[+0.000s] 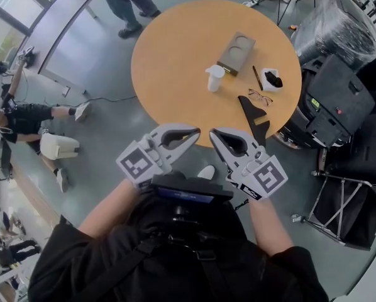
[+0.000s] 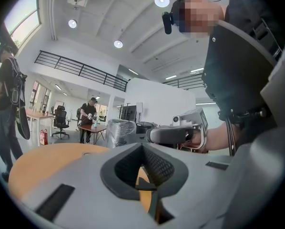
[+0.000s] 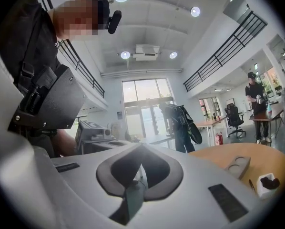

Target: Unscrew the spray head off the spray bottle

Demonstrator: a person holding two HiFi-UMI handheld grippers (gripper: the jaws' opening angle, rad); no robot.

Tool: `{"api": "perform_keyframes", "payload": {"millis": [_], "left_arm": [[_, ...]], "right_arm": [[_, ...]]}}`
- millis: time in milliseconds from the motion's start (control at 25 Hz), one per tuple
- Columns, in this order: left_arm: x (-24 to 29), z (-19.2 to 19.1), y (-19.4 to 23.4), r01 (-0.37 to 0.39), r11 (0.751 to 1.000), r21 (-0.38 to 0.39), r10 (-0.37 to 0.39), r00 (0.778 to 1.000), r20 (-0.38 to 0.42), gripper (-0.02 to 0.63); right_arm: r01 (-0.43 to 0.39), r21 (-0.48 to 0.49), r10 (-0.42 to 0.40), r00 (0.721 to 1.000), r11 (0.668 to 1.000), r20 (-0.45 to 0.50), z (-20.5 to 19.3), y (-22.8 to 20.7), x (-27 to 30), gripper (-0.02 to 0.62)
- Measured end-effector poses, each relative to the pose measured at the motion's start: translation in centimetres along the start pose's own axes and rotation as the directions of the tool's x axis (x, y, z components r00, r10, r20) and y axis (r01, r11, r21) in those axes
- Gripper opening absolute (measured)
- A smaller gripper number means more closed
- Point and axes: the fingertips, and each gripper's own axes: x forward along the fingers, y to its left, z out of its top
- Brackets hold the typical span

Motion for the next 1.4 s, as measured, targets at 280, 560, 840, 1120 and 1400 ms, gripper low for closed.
{"api": "perform_keyframes", "payload": {"millis": [280, 560, 840, 1120, 1400], "left_arm": [[1.2, -1.0, 4.3, -0.016, 1.000, -0.010, 0.016, 1.000, -0.019, 0.018], [2.8, -1.2, 11.1, 0.050, 0.999, 0.003, -0.050, 0.999, -0.010, 0.018], [4.8, -0.9, 19.0, 0.141, 0.989, 0.047, -0.140, 0.990, -0.022, 0.018], [7.0, -3.1, 25.0, 0.194, 0.980, 0.037, -0.193, 0.980, -0.047, 0.018], [10.3, -8.6, 28.8, 0.164, 0.986, 0.010, -0.163, 0.984, -0.070, 0.033]], "right_arm": [[-0.005, 0.019, 0.005, 1.000, 1.000, -0.014, -0.8, -3.3, 2.6, -0.003], [0.025, 0.012, -0.025, 1.000, 1.000, 0.001, -0.3, -7.6, 7.1, -0.003], [0.110, 0.009, -0.110, 0.994, 0.994, -0.014, -0.5, -13.2, 13.1, -0.003], [0.231, 0.015, -0.230, 0.973, 0.973, -0.031, -2.8, -19.0, 16.2, -0.002], [0.307, 0.002, -0.306, 0.950, 0.952, -0.064, -6.8, -24.2, 16.6, 0.002]]}}
